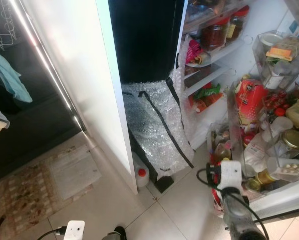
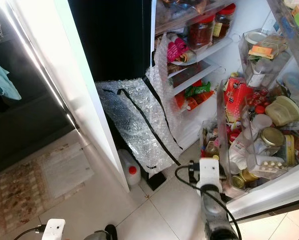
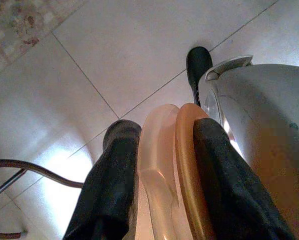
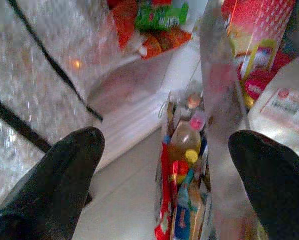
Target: Restocking fridge
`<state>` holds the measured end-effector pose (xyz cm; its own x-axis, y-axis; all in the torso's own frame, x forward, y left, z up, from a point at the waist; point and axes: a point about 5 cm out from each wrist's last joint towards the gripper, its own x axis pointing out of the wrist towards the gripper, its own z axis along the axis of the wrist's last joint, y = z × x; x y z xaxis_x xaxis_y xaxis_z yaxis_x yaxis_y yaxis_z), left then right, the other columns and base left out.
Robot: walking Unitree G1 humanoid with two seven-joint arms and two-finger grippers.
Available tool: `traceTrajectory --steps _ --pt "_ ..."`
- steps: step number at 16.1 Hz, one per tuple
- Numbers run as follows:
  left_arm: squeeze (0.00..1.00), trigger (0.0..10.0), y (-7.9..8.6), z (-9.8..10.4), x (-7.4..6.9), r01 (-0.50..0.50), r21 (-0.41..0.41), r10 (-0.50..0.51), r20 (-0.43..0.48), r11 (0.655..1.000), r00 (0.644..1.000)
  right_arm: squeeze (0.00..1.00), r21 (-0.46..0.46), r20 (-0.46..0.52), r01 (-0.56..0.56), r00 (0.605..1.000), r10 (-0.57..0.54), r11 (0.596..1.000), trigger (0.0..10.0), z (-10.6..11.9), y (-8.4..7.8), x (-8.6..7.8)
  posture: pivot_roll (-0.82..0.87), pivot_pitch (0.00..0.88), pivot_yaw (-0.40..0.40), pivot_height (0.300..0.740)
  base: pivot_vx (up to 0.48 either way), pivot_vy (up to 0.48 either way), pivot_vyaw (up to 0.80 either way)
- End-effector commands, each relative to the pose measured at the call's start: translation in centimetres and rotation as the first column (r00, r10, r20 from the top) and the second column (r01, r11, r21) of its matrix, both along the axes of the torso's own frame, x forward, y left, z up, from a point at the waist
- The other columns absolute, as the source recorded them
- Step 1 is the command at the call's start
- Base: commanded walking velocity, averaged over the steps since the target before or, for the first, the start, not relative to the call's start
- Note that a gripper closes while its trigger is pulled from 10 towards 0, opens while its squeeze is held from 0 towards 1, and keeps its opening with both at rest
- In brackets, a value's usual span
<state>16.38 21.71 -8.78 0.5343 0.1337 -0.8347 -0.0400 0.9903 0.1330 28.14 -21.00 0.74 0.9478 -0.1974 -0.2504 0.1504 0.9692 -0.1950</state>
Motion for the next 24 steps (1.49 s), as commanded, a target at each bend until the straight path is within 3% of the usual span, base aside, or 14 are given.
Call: traceTrajectory --steps 1,6,13,18,24 --pt "0.0 10.0 -0.7 -0.3 -0.5 0.011 -0.028 -0.011 -0.007 1.0 1.0 0.0 -0.009 0.032 0.012 0.999 -0.012 1.0 10.0 0.5 -0.2 0.2 -0.1 0.179 -0.002 0.74 0.0 0.0 0.0" --pt "0.0 10.0 -0.8 -0.3 -0.4 0.013 -0.029 -0.013 -0.003 0.999 1.0 0.0 -0.019 0.126 0.038 0.991 -0.035 0.999 10.0 1.6 -0.5 0.5 -0.09 0.176 -0.005 0.74 0.0 0.0 0.0" --pt "0.0 10.0 -0.8 -0.2 -0.3 0.021 -0.028 -0.021 -0.001 0.999 1.0 0.0 -0.021 0.253 0.141 0.958 -0.131 0.99 10.0 3.4 -2.3 0.1 -0.1 0.166 -0.003 0.74 0.0 0.0 0.0" --pt "0.0 10.0 -0.8 -0.2 -0.2 0.019 -0.027 -0.019 0.002 0.999 1.0 0.0 -0.02 0.268 0.161 0.952 -0.15 0.987 10.0 4.1 -2.7 0.6 -0.09 0.16 -0.003 0.74 0.0 0.0 0.0" --pt "0.0 10.0 -0.7 -0.2 -0.2 0.014 -0.025 -0.014 0.002 1.0 1.0 0.0 -0.031 0.23 0.242 0.946 -0.228 0.97 10.0 3.8 -4.8 0.0 -0.09 0.173 -0.002 0.74 0.0 0.0 0.0"
